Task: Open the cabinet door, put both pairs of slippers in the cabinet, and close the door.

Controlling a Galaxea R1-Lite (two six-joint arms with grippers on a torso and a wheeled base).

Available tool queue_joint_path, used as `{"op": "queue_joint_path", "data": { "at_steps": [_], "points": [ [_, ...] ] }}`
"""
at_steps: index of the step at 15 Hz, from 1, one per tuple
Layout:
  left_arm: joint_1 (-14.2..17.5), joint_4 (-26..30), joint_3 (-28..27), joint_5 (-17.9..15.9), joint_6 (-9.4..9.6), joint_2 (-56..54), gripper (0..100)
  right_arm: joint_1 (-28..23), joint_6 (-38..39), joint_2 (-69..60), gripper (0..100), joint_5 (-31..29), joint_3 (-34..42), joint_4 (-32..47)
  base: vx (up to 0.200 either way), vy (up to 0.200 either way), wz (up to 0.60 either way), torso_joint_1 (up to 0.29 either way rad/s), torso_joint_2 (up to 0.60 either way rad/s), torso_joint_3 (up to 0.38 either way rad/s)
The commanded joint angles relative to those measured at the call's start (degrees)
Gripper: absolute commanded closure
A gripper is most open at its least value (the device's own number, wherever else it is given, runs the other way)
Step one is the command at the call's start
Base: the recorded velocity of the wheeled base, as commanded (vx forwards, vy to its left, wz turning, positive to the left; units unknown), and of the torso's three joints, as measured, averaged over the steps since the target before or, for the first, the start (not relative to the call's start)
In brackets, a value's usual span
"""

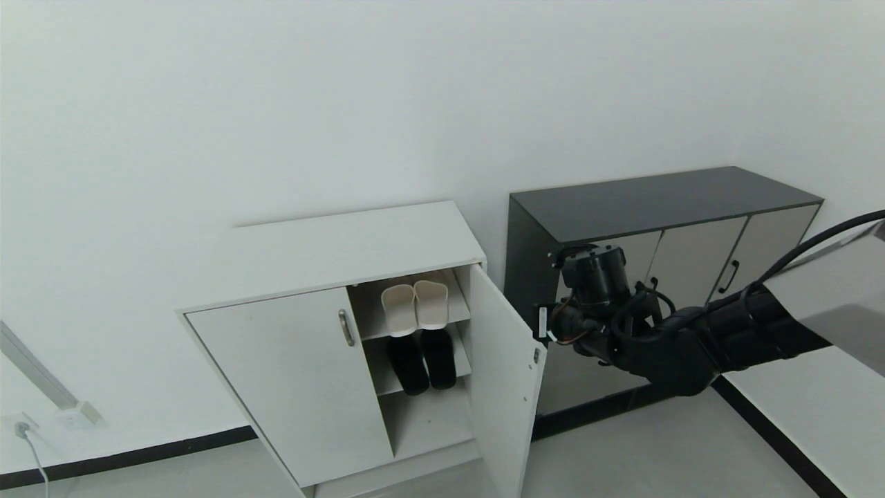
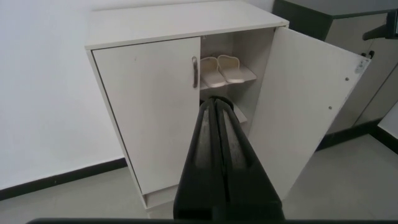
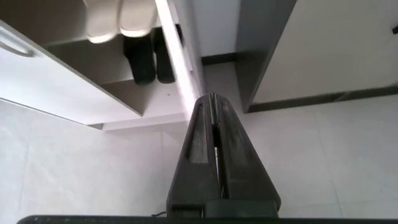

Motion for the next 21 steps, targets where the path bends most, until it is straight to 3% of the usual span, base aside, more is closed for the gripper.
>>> {"op": "queue_joint_path", "data": {
  "at_steps": [1,11,17,21],
  "points": [
    [0.0,0.0,0.0,0.0,-0.01,0.0,100,0.7,0.0,-1.9,100,0.3,0.9,0.0,0.0,0.0,0.0,0.0,0.0,0.0],
    [0.0,0.0,0.0,0.0,-0.19,0.0,100,2.2,-4.5,-3.1,100,4.1,7.6,-6.5,0.0,0.0,0.0,0.0,0.0,0.0],
    [0.0,0.0,0.0,0.0,-0.19,0.0,100,2.7,-4.4,-3.2,100,4.1,8.1,-6.6,0.0,0.0,0.6,0.0,0.0,0.002],
    [0.0,0.0,0.0,0.0,-0.19,0.0,100,2.6,-4.9,-3.1,100,3.7,8.1,-6.6,0.0,0.0,0.0,0.0,0.0,0.0]
  ]
}}
